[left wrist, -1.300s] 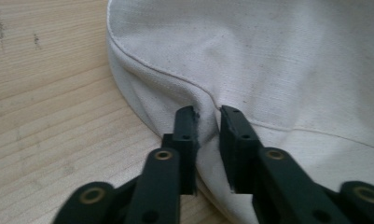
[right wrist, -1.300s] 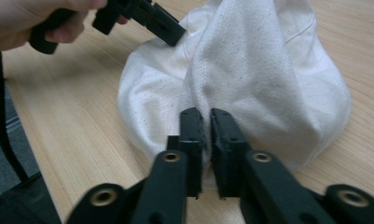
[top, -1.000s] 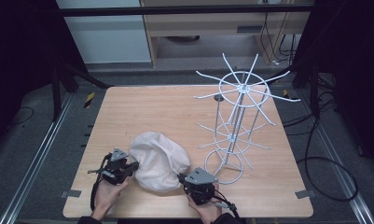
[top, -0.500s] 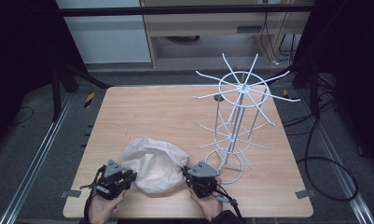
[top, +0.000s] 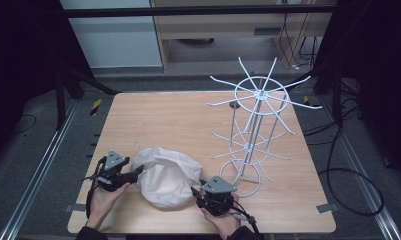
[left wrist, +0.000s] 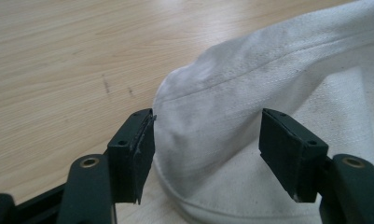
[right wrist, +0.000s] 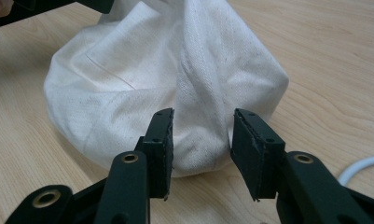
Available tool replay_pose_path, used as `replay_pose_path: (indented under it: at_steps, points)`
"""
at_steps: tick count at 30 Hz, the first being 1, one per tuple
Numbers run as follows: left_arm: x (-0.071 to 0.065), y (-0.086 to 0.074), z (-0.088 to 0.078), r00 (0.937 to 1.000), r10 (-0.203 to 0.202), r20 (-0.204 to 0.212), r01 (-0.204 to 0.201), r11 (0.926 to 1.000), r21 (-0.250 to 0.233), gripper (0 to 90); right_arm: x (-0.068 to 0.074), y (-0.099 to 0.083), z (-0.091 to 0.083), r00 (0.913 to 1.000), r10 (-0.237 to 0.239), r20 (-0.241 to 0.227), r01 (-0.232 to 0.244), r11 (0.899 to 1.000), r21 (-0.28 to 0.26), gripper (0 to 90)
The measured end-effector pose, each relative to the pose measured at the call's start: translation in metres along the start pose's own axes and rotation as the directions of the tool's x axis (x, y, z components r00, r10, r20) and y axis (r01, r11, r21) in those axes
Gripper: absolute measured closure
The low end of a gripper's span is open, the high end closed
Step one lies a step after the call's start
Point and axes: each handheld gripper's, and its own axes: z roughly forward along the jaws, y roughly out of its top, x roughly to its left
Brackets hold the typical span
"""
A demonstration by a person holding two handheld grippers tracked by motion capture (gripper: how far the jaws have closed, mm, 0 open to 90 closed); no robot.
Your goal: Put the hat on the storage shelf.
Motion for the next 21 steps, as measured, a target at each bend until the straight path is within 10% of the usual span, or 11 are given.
replay_pose_path:
  at_steps: [8, 14, 21]
  points:
    - [0.003, -0.002, 0.017, 0.9974, -0.037, 0.061, 0.036, 0.9988, 0.032, 47.1, -0.004, -0.003, 0.01, 0.9997, 0.011, 0.023, -0.011, 1.0, 0.023, 64.4]
    - [0.003, 0.002, 0.016, 0.9898, -0.074, 0.122, 0.067, 0.9961, 0.058, 72.3, -0.007, -0.003, 0.014, 0.9992, 0.004, 0.039, -0.006, 1.0, 0.028, 74.5]
    - [0.001, 0.001, 0.007, 0.9948, -0.072, 0.072, 0.067, 0.995, 0.074, 89.8, -0.009, -0.002, 0.015, 0.999, 0.0, 0.045, -0.001, 1.0, 0.024, 82.8]
